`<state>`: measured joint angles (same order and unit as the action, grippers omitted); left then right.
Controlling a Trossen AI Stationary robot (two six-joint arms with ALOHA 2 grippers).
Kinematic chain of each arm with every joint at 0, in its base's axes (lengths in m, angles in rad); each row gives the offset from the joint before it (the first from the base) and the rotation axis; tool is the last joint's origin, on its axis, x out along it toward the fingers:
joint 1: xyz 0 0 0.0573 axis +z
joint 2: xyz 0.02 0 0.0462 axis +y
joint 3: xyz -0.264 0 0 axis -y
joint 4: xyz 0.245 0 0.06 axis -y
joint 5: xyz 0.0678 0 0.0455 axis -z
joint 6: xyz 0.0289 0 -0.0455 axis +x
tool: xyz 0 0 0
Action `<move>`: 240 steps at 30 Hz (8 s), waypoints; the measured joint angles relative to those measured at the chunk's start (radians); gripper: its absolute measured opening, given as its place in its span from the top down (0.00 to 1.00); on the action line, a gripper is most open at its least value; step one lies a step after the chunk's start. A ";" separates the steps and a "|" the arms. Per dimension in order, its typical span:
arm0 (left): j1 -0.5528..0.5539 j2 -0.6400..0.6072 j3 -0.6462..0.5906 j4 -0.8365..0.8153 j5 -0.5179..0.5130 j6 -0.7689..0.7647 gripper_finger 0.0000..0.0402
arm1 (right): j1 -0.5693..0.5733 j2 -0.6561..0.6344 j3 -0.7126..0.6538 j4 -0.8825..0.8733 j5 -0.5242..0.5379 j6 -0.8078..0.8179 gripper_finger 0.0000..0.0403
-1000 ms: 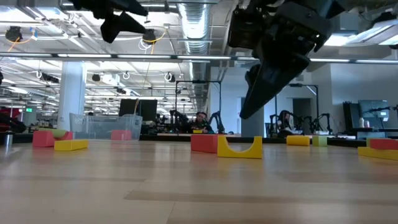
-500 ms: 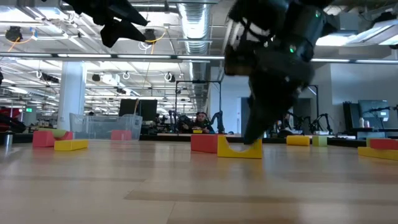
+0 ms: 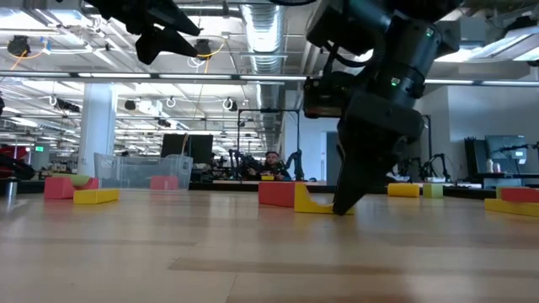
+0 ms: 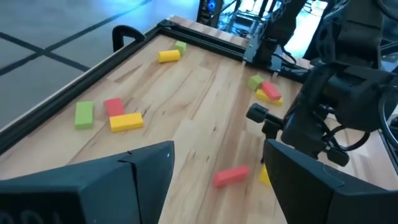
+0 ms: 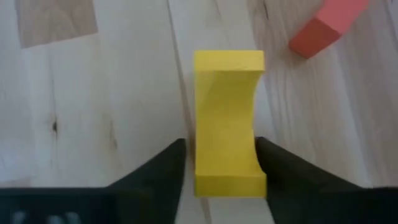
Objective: Sort & place blocks by color
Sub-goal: Put the yellow block into the white bin, then put the orange block into the white transparent bin
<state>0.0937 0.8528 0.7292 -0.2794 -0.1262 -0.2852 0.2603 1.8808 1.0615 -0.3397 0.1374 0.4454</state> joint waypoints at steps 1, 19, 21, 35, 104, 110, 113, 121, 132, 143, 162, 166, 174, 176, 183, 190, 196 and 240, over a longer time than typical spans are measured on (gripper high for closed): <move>0.000 0.000 0.000 0.000 -0.004 -0.001 0.43 | 0.000 -0.001 0.000 0.000 -0.003 0.000 0.59; 0.000 0.000 0.000 -0.003 -0.019 -0.014 0.43 | 0.136 -0.418 0.082 -0.469 -0.103 0.344 0.64; 0.000 0.000 0.000 -0.003 -0.019 -0.014 0.43 | 0.201 -0.467 0.081 -0.535 -0.117 0.457 0.64; 0.032 0.000 0.000 -0.009 -0.019 0.001 0.43 | 0.651 -0.488 0.081 -0.629 -0.296 1.223 0.63; 0.070 0.000 0.000 0.020 -0.087 -0.325 0.43 | -1.224 -0.463 -0.104 -0.580 0.044 -0.155 0.39; 0.071 0.000 0.000 -0.056 -0.064 -0.308 0.43 | -1.240 -0.315 -0.039 -0.539 0.039 -0.185 0.39; 0.071 0.000 0.000 -0.080 -0.064 -0.299 0.43 | -1.273 -0.251 -0.025 -0.554 0.044 -0.186 0.39; 0.071 0.000 0.000 -0.092 -0.064 -0.298 0.43 | -1.288 -0.166 0.028 -0.599 0.039 -0.188 0.39; 0.071 0.000 0.000 -0.097 -0.064 -0.268 0.43 | -1.318 -0.158 0.047 -0.637 -0.065 -0.192 0.39; 0.088 0.000 0.000 -0.097 -0.069 -0.232 0.43 | -1.249 -0.266 0.047 -0.594 -0.060 -0.248 0.39; 0.170 0.000 0.000 -0.096 0.011 -0.209 0.43 | -1.182 0.030 0.248 -0.717 -0.039 -0.514 0.39; 0.170 0.000 0.000 -0.096 0.015 -0.209 0.43 | -1.173 0.139 0.344 -0.865 -0.026 -0.597 0.39; 0.170 0.000 0.000 -0.097 0.014 -0.208 0.43 | -1.123 0.284 0.526 -1.039 0.029 -0.620 0.39; 0.170 0.000 0.000 -0.097 0.014 -0.205 0.43 | -1.104 0.295 0.553 -1.047 0.026 -0.636 0.40; 0.172 0.000 0.000 -0.100 0.009 -0.175 0.43 | -1.047 0.300 0.587 -1.043 -0.006 -0.657 0.47; 0.192 0.000 0.000 -0.104 0.014 -0.171 0.43 | -1.032 0.292 0.587 -1.123 0.015 -0.596 0.49; 0.192 0.000 0.000 -0.147 0.016 -0.179 0.43 | -1.033 0.152 0.586 -1.104 -0.045 -0.421 0.46; 0.192 0.000 0.000 -0.158 0.132 -0.078 0.43 | -1.167 -0.104 0.143 -0.562 -0.058 0.059 0.09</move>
<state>0.2852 0.8529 0.7296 -0.4370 0.0057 -0.3630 -0.9072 1.7772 1.2046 -0.9013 0.0795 0.5040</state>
